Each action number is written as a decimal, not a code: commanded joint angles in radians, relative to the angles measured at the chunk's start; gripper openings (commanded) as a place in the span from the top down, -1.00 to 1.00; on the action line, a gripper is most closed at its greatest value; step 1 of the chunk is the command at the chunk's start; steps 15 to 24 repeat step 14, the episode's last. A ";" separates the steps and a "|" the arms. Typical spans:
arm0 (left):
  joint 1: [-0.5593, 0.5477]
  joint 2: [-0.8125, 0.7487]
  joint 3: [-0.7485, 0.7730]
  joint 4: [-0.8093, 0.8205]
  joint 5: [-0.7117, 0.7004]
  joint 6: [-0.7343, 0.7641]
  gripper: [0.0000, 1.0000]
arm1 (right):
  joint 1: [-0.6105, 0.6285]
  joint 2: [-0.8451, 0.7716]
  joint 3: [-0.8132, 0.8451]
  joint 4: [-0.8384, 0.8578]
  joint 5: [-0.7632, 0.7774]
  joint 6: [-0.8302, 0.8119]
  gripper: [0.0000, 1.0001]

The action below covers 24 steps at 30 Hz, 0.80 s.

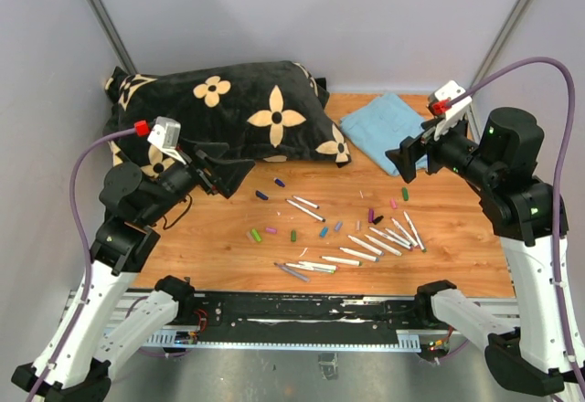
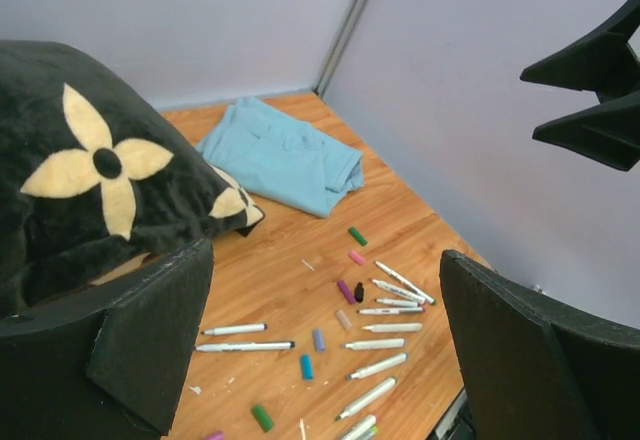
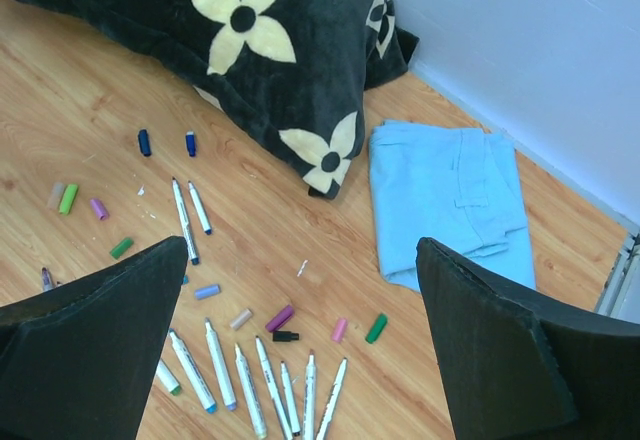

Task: Open the pen caps
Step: Reset both arms

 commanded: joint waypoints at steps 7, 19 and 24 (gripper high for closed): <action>0.004 0.016 0.063 -0.044 0.035 0.015 -0.99 | -0.013 -0.015 0.019 0.004 0.103 0.078 -0.97; 0.003 0.016 0.057 -0.036 0.042 0.006 -0.99 | -0.012 -0.021 0.015 -0.008 0.099 0.021 -0.97; 0.003 0.016 0.057 -0.036 0.042 0.006 -0.99 | -0.012 -0.021 0.015 -0.008 0.099 0.021 -0.97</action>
